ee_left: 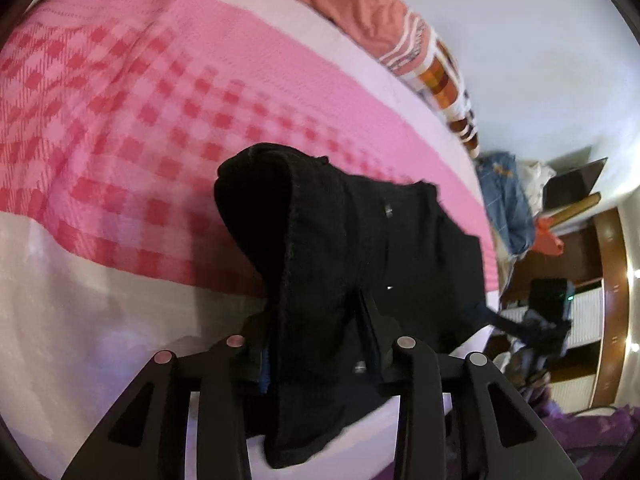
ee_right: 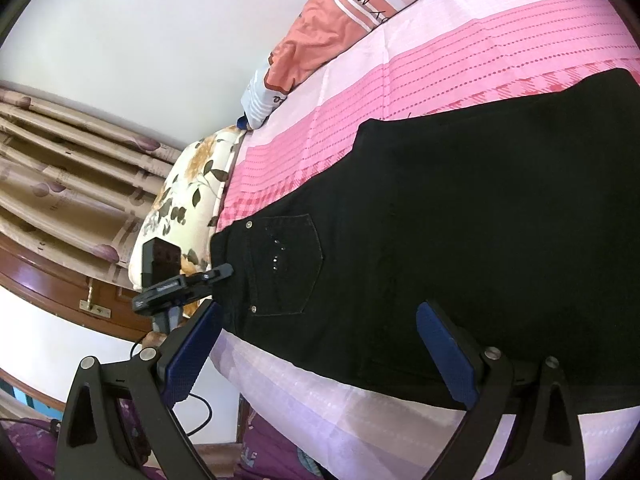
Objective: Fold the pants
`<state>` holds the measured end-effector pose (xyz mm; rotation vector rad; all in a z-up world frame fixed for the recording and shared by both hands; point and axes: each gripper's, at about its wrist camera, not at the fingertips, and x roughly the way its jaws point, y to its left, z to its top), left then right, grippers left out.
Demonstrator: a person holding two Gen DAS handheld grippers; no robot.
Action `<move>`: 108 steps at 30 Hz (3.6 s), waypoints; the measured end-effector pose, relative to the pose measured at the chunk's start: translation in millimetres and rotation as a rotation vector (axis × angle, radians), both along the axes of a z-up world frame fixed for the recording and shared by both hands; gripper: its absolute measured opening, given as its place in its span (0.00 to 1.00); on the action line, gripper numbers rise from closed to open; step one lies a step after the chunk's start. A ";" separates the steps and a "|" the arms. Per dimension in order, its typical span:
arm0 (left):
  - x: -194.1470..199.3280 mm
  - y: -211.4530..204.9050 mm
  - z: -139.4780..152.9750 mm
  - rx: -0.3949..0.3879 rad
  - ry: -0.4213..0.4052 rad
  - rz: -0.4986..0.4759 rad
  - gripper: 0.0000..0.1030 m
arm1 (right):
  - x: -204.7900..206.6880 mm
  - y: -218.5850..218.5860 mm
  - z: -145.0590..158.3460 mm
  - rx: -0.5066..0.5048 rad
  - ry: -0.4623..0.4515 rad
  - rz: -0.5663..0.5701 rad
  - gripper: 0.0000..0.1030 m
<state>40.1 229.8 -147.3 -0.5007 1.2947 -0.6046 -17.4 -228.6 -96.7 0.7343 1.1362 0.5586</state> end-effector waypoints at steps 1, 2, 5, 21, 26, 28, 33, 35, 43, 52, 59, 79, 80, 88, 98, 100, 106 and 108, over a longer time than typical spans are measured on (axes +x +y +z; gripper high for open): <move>0.3 2.9 -2.9 0.013 -0.002 -0.004 0.34 | 0.5 0.2 -1.5 0.001 0.005 -0.001 0.95; -0.7 4.3 -5.1 0.021 -0.007 -0.015 0.31 | 1.0 0.9 -3.1 0.002 0.010 -0.002 0.95; -7.6 -0.8 4.2 0.025 -0.041 -0.034 0.24 | 2.0 2.3 -5.8 0.008 0.018 -0.010 0.95; -25.3 -103.8 99.0 -0.107 -0.119 -0.055 0.14 | -13.0 -20.8 7.7 0.110 -0.041 -0.004 0.95; -11.9 -155.8 103.2 -0.180 -0.096 -0.067 0.14 | -17.7 -47.9 6.9 0.157 -0.048 0.001 0.95; -7.4 -178.8 105.4 -0.223 -0.087 -0.075 0.14 | -18.8 -59.3 7.0 0.165 -0.052 0.008 0.95; 3.0 -253.0 101.7 -0.278 -0.057 -0.143 0.14 | -16.3 -88.0 7.1 0.193 -0.071 0.028 0.95; 6.0 -284.9 92.9 -0.275 -0.030 -0.171 0.14 | -16.2 -97.4 7.0 0.197 -0.084 0.032 0.95; 11.2 -358.3 69.9 -0.256 0.034 -0.250 0.17 | -26.2 -125.8 4.1 0.179 -0.121 0.059 0.95; 10.0 -400.3 71.0 -0.235 0.024 -0.336 0.16 | -27.8 -143.0 -25.0 0.177 -0.054 -0.018 0.98; 8.0 -378.6 86.0 -0.216 0.004 -0.316 0.21 | -21.2 -145.0 -30.0 0.154 -0.037 -0.032 0.98; -17.9 -262.3 39.7 -0.092 0.060 -0.078 0.45 | -31.5 -178.3 -42.4 0.203 0.106 -0.245 0.25; -18.2 -262.0 40.5 -0.091 0.056 -0.074 0.47 | -37.2 -183.8 -41.2 0.210 0.103 -0.260 0.25; -23.8 -286.8 33.4 -0.036 0.045 -0.144 0.55 | -53.0 -207.9 -56.7 0.223 0.157 -0.330 0.25; -28.9 -297.7 34.2 0.052 -0.031 -0.176 0.55 | -56.4 -211.8 -59.4 0.233 0.168 -0.336 0.24; -29.8 -300.6 36.1 0.083 -0.066 -0.182 0.55 | -56.2 -213.0 -65.3 0.250 0.184 -0.341 0.24; -34.5 -301.1 42.8 0.193 -0.208 -0.154 0.55 | -52.3 -210.0 -63.0 0.221 0.176 -0.329 0.26; -35.2 -299.7 42.6 0.206 -0.234 -0.145 0.55 | -52.1 -209.5 -63.1 0.216 0.177 -0.328 0.26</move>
